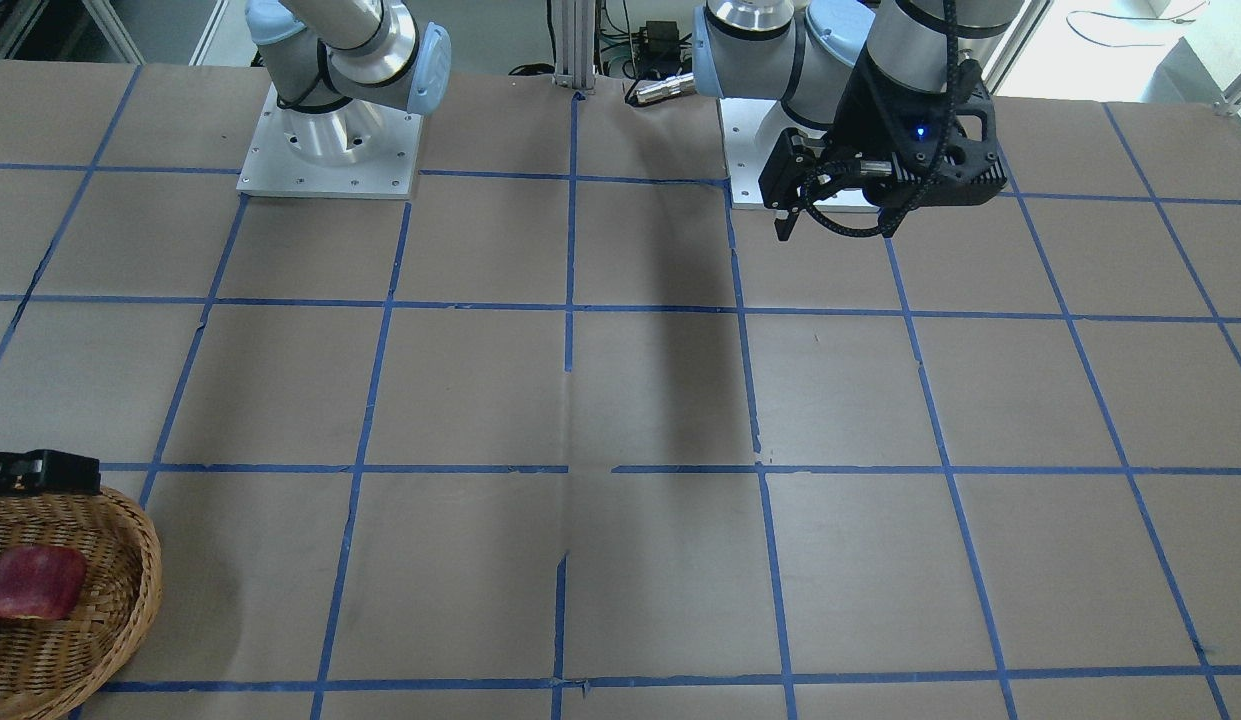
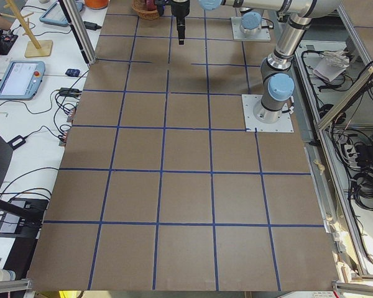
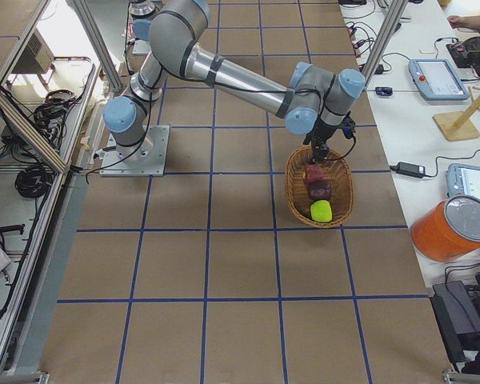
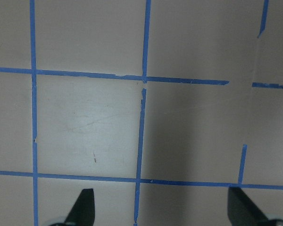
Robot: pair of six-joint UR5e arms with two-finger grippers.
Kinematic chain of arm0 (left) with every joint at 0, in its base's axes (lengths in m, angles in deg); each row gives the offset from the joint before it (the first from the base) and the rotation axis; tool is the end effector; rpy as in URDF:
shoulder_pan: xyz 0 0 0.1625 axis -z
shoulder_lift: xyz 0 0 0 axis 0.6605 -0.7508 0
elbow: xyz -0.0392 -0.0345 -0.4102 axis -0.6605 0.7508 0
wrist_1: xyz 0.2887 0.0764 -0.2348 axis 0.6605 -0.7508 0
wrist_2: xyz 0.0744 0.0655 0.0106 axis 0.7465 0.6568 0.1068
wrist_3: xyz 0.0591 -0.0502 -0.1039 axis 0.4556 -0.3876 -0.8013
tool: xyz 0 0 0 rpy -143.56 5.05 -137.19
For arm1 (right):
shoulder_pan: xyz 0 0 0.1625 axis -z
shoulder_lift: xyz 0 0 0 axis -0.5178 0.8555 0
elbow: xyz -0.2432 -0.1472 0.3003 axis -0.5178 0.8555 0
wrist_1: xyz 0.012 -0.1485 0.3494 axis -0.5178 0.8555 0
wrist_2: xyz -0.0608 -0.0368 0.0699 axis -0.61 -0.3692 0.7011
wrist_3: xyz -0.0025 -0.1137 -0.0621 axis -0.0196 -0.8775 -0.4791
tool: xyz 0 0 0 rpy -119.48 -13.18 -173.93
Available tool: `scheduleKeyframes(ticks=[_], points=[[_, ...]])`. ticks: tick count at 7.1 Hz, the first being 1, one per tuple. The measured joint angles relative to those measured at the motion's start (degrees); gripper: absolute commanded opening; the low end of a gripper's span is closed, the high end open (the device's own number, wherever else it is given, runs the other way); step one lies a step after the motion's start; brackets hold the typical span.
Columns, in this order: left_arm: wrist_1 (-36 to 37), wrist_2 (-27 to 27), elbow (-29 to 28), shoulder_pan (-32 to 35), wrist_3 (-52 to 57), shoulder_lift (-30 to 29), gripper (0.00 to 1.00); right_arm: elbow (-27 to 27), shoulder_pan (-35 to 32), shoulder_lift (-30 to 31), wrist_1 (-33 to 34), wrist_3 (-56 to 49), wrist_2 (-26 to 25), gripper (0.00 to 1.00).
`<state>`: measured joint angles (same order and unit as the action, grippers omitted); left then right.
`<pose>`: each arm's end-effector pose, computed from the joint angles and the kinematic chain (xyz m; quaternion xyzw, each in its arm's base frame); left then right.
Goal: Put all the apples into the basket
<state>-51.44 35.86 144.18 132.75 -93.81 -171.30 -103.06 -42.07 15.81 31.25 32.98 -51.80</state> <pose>-0.1451 -0.4392 0.4648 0.0368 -0.9993 -0.0071 0.0034 -0.0585 -0.6255 0.3326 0.0236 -0.9941 -0.1059 0.0024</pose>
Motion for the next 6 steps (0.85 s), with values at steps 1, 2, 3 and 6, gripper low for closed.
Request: scheduleKeyframes(ticks=[1,2,3,6], points=[[0.0,0.0,0.0,0.0,0.0,0.0,1.00,-0.4,-1.6,4.5,-4.4,3.9,2.0,1.00],[0.0,0.0,-0.1,0.0,0.0,0.0,1.00,-1.3,-3.6,8.7,-6.9,6.7,2.6,1.00],[0.0,-0.1,-0.1,0.0,0.0,0.0,1.00,-3.5,-5.7,13.3,-8.0,8.4,3.0,1.00],[0.1,-0.1,0.1,0.0,0.0,0.0,1.00,-15.1,-13.2,24.4,-4.7,14.4,3.5,1.00]])
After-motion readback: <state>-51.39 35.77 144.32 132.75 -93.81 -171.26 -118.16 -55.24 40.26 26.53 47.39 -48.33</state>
